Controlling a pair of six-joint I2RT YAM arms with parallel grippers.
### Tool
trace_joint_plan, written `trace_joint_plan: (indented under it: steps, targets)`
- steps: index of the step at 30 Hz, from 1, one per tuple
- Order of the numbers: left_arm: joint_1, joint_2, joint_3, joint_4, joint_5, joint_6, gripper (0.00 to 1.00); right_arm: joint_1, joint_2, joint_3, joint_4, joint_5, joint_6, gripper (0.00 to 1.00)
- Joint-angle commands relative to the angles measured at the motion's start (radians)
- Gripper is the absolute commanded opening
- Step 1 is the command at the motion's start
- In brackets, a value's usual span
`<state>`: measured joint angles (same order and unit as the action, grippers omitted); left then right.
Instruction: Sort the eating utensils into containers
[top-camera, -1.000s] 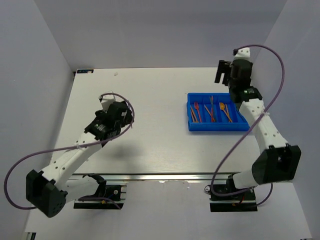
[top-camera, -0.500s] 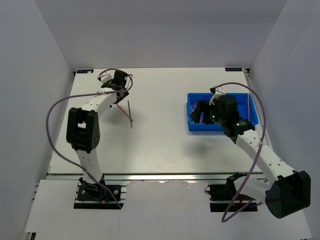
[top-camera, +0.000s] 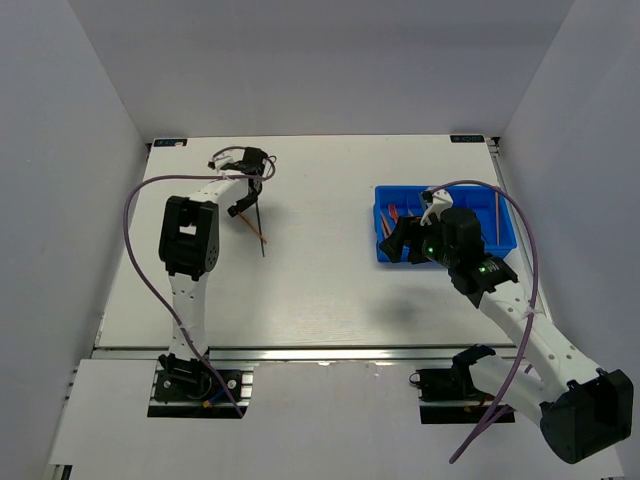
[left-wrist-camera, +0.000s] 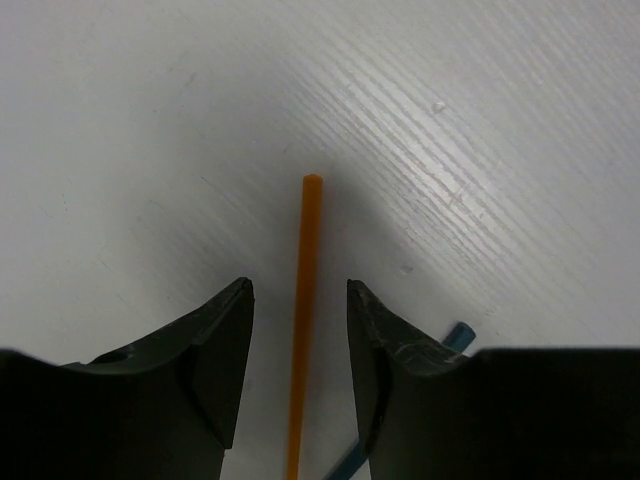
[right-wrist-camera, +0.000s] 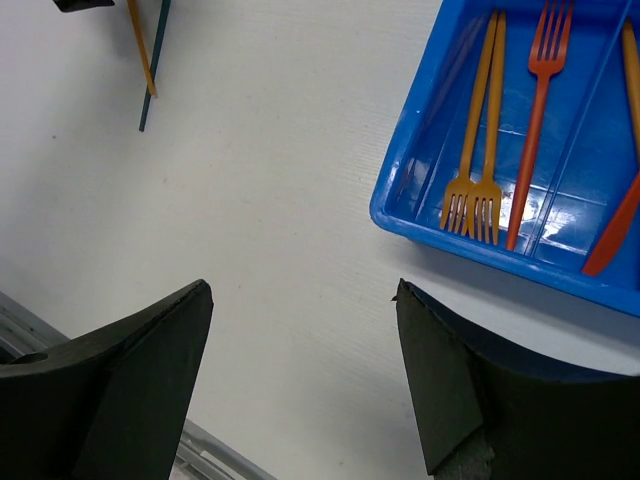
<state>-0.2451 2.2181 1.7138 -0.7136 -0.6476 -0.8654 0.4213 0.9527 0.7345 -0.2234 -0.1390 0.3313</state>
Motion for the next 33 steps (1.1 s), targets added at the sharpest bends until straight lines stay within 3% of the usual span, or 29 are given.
trace_joint_plan:
  steps: [1, 6, 9, 10, 11, 15, 21, 25, 27, 33]
  targets:
    - [0.003, 0.006, 0.006, -0.02, -0.03, -0.038, 0.52, 0.007, -0.02, -0.001, 0.03, -0.025, -0.012, 0.79]
    - [0.012, 0.0, -0.075, 0.042, 0.0, -0.037, 0.46, 0.007, -0.029, 0.002, 0.032, -0.037, -0.011, 0.78]
    - [0.021, -0.006, -0.132, 0.086, 0.04, -0.027, 0.21, 0.011, -0.042, 0.002, 0.035, -0.043, 0.002, 0.78]
    - [0.023, -0.014, -0.172, 0.095, 0.045, -0.027, 0.02, 0.011, -0.045, 0.0, 0.038, -0.045, 0.006, 0.78]
    - [0.023, -0.026, -0.195, 0.118, 0.045, -0.029, 0.0, 0.016, -0.048, -0.001, 0.041, -0.048, 0.008, 0.78]
    - [0.024, -0.185, -0.35, 0.212, 0.054, -0.003, 0.0, 0.024, -0.057, -0.02, 0.075, -0.132, 0.026, 0.89]
    - [0.0, -0.501, -0.569, 0.341, 0.178, 0.127, 0.0, 0.057, -0.037, -0.118, 0.327, -0.292, 0.151, 0.89]
    - [-0.078, -0.766, -0.698, 0.411, 0.279, 0.147, 0.0, 0.218, 0.032, -0.107, 0.441, -0.196, 0.209, 0.89]
    - [-0.153, -0.855, -0.756, 0.439, 0.324, 0.131, 0.0, 0.304, 0.142, -0.058, 0.466, -0.119, 0.238, 0.89]
    - [-0.322, -0.966, -0.844, 0.537, 0.451, 0.086, 0.0, 0.428, 0.322, 0.045, 0.548, 0.004, 0.35, 0.89]
